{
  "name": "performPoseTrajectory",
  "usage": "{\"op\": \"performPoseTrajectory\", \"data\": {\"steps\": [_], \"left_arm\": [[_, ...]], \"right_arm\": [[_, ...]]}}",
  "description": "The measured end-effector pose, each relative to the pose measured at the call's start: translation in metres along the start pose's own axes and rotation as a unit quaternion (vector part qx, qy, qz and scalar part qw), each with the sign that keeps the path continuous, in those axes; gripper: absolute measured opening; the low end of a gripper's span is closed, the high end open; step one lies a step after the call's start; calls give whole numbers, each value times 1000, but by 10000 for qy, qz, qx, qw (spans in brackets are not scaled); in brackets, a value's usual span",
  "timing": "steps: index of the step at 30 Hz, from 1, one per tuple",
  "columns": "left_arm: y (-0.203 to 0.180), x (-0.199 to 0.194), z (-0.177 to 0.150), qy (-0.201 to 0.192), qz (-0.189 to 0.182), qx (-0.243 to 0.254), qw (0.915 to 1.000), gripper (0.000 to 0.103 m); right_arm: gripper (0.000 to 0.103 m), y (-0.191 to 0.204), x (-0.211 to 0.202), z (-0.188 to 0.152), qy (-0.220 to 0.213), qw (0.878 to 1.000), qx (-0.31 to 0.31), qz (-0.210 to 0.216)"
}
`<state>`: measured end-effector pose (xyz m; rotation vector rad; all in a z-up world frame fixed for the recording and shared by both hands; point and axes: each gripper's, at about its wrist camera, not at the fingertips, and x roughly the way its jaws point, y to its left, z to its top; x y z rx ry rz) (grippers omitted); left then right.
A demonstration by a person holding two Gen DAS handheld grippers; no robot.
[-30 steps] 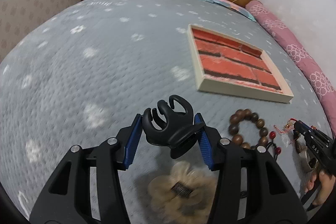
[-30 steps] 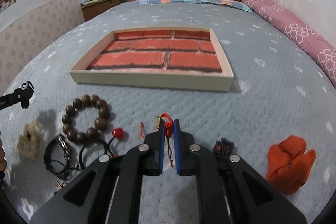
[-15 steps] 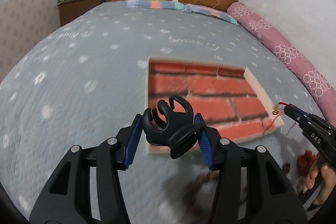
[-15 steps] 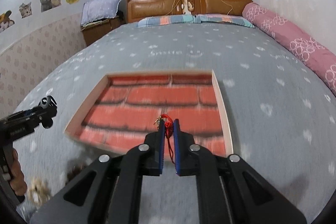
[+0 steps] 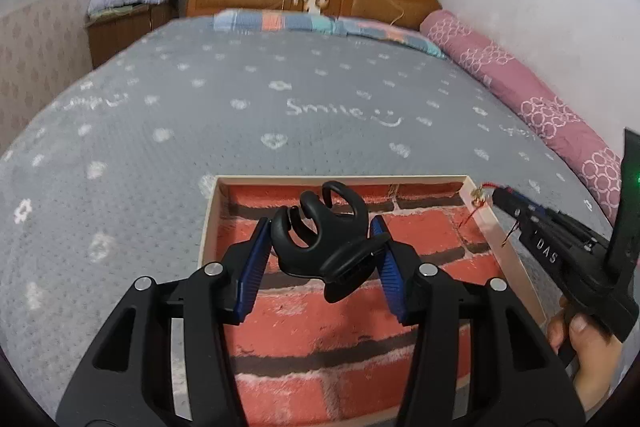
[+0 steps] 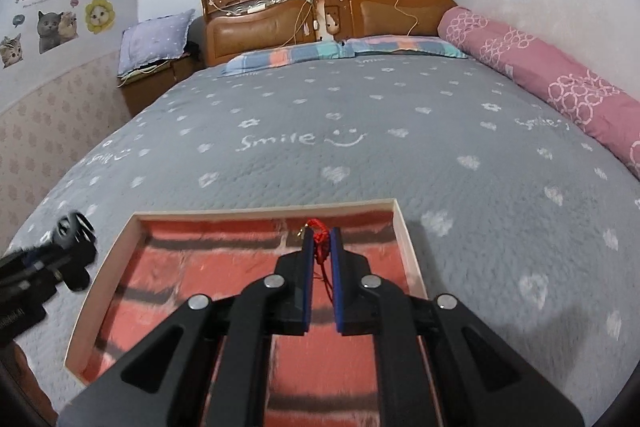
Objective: Organize jewelry
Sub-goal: 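Carry both held items over the brick-lined tray and lower them in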
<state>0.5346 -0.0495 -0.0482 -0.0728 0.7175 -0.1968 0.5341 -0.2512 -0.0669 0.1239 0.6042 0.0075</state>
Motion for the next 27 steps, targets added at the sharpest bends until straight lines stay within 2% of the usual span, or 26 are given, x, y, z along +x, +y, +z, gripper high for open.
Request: {"op": "performPoseTrajectory", "data": {"steps": [3,6,10,14,19,27], "left_arm": [[-1,9,1,-10,166,60,9998,49],[9,27,1,150,45,-215,9996,49],[13,44,-5,263,246,-64,9993,49],[15,53,-6,292,196,-54,9994,49],[14,65,-11,393,365,53,9985,49],[19,74,-12,604,319,-34,9977,50]], "right_arm": [[8,6,11,10,30,9999,-156,26],[8,7,21,12,142,9997,-177,60],[8,6,39,3,331,9992,-222,-13],[8,0,48,1,404,9992,-71,-7],[8,-7,52,0,550,9984,52,-71],[8,-17,66,-8,998,9948,175,-140]]}}
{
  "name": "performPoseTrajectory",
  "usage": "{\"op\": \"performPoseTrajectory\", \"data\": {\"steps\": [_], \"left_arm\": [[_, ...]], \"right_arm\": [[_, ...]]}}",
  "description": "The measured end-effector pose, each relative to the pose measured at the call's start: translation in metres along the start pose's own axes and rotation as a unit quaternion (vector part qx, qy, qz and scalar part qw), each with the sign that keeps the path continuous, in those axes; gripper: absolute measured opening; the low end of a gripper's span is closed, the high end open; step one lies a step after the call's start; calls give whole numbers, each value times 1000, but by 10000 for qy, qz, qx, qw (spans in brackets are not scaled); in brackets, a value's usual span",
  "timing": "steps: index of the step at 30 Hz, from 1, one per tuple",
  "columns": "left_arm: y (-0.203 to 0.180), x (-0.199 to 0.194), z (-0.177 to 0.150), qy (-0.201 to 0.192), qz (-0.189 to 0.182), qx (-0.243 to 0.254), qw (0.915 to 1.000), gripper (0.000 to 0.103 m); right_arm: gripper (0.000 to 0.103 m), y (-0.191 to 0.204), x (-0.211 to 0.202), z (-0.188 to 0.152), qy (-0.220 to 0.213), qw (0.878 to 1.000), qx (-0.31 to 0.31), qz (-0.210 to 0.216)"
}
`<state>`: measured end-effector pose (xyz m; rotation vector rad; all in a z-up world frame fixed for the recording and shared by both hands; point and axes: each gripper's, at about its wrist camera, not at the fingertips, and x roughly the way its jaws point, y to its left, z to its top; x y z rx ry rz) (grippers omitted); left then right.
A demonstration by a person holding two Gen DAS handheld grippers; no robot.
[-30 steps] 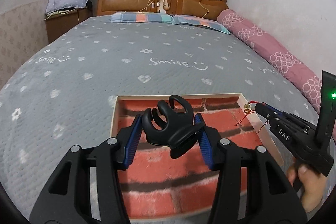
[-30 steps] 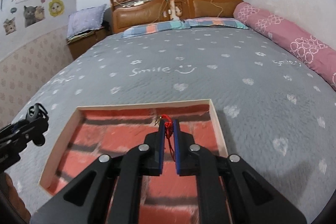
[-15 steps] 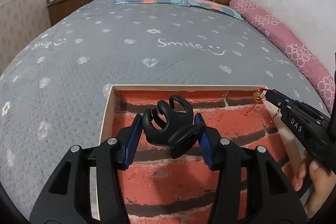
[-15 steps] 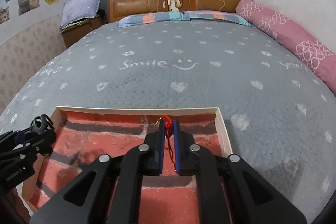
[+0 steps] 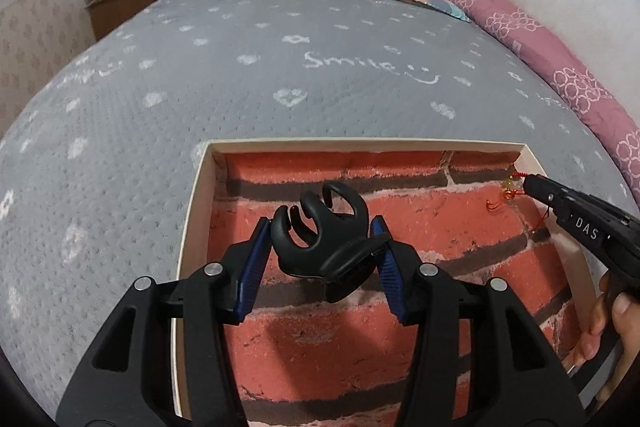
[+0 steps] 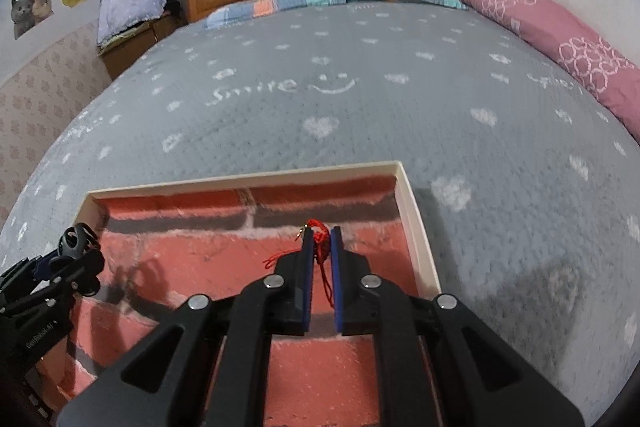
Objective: Organize jewelry
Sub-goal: 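Carry both held items over the brick-lined tray and lower them in, then open both tools to release the clip and charm into the tray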
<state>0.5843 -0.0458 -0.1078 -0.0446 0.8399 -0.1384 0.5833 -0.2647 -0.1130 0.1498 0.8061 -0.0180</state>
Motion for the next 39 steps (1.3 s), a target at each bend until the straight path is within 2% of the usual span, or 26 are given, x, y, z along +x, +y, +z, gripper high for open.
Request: {"op": "performPoseTrajectory", "data": {"steps": [6,8,12,16,18,20,22,27,29,31,35,39], "left_arm": [[1,3,-1,58,17,-45,10000,50],[0,3,-2,64,27,-19,10000,51],[-2,3,-2,56,91,23,9999,64],[-1,2,-2,79,135,11,9999,67],[-1,1,-2,73,158,14,9998,73],[-2,-1,-2,21,206,27,9998,77],[-4,-6,-2,-59,235,63,9997,80],[-5,-21,2,-151,361,27,9992,83],[-4,-41,6,-285,342,-55,9990,84],[-2,-66,9,-504,334,-148,9981,96],[-3,-120,3,-946,499,-193,9941,98],[-8,-171,-9,-1113,457,-193,9926,98]], "right_arm": [[9,8,5,-3,148,9995,-247,-140],[12,10,6,-3,171,9992,-309,-178],[12,12,8,-6,274,9987,-394,-174],[13,10,11,-7,391,9985,-358,-162],[19,10,14,-8,482,9981,-354,-159],[42,10,10,-8,401,9984,-342,-193],[51,11,6,-7,285,9988,-338,-217],[52,9,-10,-5,-15,9994,-255,-237],[65,8,-24,-3,-218,9994,-175,-215],[75,6,-45,-3,-508,9984,-68,-241],[83,7,-91,-10,-905,9953,15,-334],[90,13,-140,-21,-1231,9919,27,-306]]}}
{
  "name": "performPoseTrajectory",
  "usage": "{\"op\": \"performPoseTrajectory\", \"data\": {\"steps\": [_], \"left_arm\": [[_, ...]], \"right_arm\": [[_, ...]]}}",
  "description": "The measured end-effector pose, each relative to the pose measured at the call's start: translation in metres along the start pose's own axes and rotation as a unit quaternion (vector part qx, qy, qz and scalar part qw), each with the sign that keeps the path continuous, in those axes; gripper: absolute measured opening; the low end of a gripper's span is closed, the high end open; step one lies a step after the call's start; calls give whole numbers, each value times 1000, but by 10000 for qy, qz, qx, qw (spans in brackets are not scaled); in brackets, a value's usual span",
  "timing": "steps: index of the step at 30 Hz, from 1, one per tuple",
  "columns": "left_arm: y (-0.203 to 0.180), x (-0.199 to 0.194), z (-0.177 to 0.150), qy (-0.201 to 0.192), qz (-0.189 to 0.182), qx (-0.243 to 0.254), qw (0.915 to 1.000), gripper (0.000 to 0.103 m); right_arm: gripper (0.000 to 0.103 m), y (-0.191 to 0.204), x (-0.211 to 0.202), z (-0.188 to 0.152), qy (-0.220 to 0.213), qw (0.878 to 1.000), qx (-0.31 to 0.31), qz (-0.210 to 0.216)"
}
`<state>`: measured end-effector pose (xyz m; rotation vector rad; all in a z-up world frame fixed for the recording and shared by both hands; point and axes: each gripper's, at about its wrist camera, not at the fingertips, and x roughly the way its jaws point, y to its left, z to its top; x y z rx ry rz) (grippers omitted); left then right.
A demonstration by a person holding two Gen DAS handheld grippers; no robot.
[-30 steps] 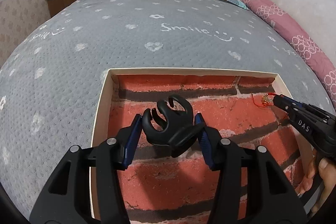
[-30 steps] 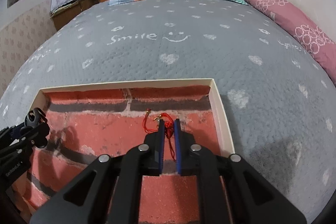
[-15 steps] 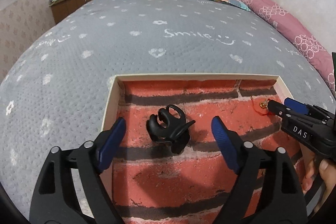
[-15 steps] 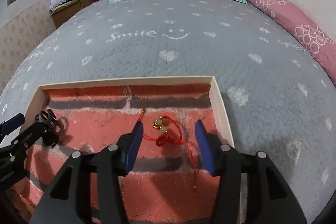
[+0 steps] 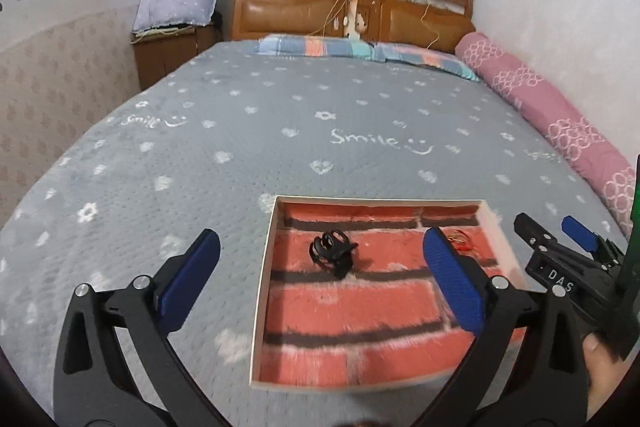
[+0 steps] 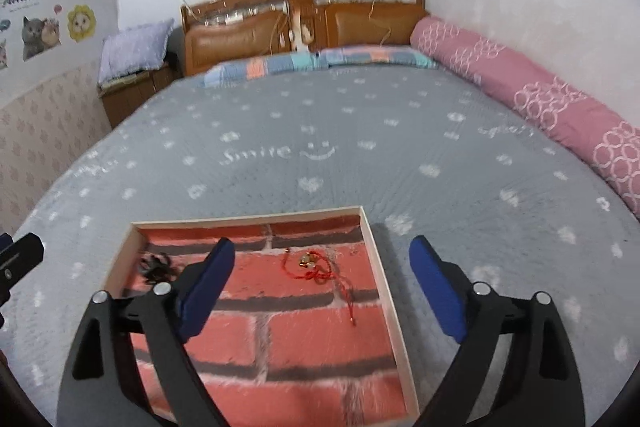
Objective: Organize jewelry
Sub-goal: 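Open both tools to release the clip and charm into the tray, then move the left tool to the black cord bracelets while the right tool approaches the pendant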
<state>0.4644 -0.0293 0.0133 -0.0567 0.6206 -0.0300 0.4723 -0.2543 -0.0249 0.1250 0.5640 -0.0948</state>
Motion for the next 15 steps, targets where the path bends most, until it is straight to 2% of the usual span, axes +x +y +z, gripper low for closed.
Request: {"op": "performPoseTrajectory", "data": {"steps": [6,15], "left_arm": [[8,-56,-18,-278,80,29,9996,98],[26,-91,-80,-77,210,171,9996,98]], "right_arm": [[90,1,-62,-21,-187,9995,-258,26],[90,-23,-116,-70,32,9986,-491,-212]]}}
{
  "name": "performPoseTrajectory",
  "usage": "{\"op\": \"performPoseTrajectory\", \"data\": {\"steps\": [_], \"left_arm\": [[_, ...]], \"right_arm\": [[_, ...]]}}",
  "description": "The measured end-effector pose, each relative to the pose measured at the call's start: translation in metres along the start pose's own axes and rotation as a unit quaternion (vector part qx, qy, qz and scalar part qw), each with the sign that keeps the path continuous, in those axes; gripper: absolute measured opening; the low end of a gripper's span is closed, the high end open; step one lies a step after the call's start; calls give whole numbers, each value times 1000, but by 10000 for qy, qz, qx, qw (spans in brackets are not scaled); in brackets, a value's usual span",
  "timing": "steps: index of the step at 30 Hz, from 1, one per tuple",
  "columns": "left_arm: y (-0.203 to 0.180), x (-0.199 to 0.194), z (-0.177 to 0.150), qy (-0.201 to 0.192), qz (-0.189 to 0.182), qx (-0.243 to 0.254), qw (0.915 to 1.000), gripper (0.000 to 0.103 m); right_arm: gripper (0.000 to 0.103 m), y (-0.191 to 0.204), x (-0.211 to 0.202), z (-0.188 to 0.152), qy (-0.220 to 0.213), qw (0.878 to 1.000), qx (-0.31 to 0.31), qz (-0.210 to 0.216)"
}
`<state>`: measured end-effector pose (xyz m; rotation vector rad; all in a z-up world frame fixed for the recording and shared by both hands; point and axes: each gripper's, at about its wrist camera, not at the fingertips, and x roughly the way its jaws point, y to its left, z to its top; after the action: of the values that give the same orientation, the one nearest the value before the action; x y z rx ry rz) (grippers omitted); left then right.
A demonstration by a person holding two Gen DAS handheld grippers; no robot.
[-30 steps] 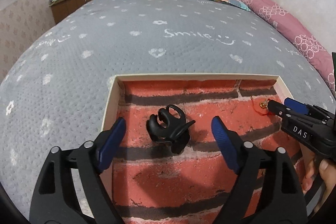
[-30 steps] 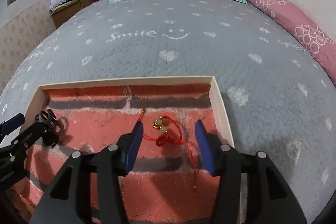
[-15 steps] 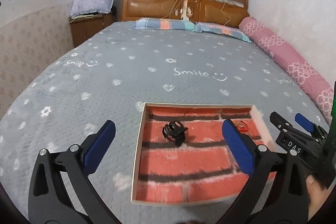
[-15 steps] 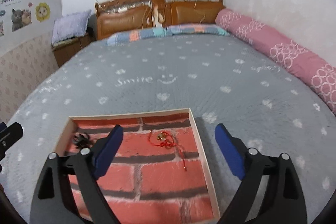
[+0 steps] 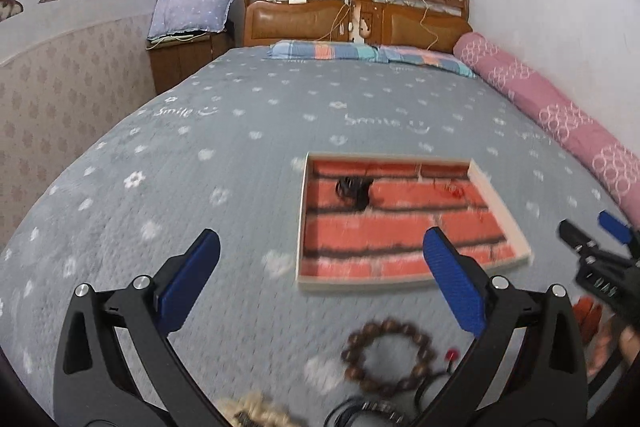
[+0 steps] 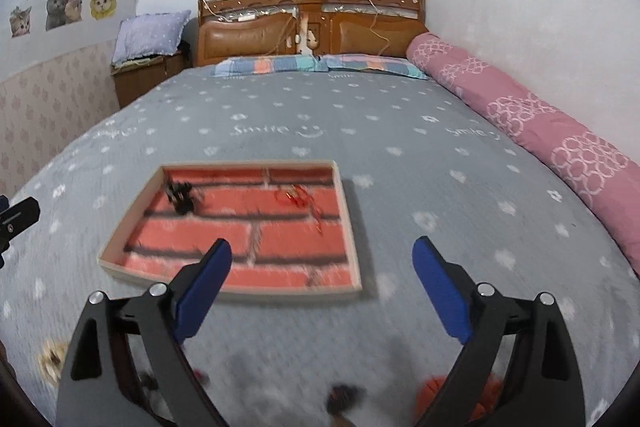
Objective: Organize jewelry
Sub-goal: 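Move the left tool to the black cord bracelets while the right tool approaches the pendant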
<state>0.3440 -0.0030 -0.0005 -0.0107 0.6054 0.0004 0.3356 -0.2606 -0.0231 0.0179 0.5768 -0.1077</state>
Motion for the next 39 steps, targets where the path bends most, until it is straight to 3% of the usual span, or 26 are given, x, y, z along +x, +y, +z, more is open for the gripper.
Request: {"op": "performPoseTrajectory", "data": {"steps": [10,21,33,39], "left_arm": [[-3,-5,-63,335,-15,137,9993,98],[-7,9,-116,532,-128,149,9984,98],[-11,23,-121,631,-101,287,9975,98],[-7,25,-124,724,-213,207,9969,95]], "right_arm": [[90,-17,-10,-66,396,9990,-87,-198],[90,-16,-6,-106,488,9987,-67,-111],[89,16,0,-112,634,9973,-299,221],[89,28,5,-115,701,9964,-447,169]]}}
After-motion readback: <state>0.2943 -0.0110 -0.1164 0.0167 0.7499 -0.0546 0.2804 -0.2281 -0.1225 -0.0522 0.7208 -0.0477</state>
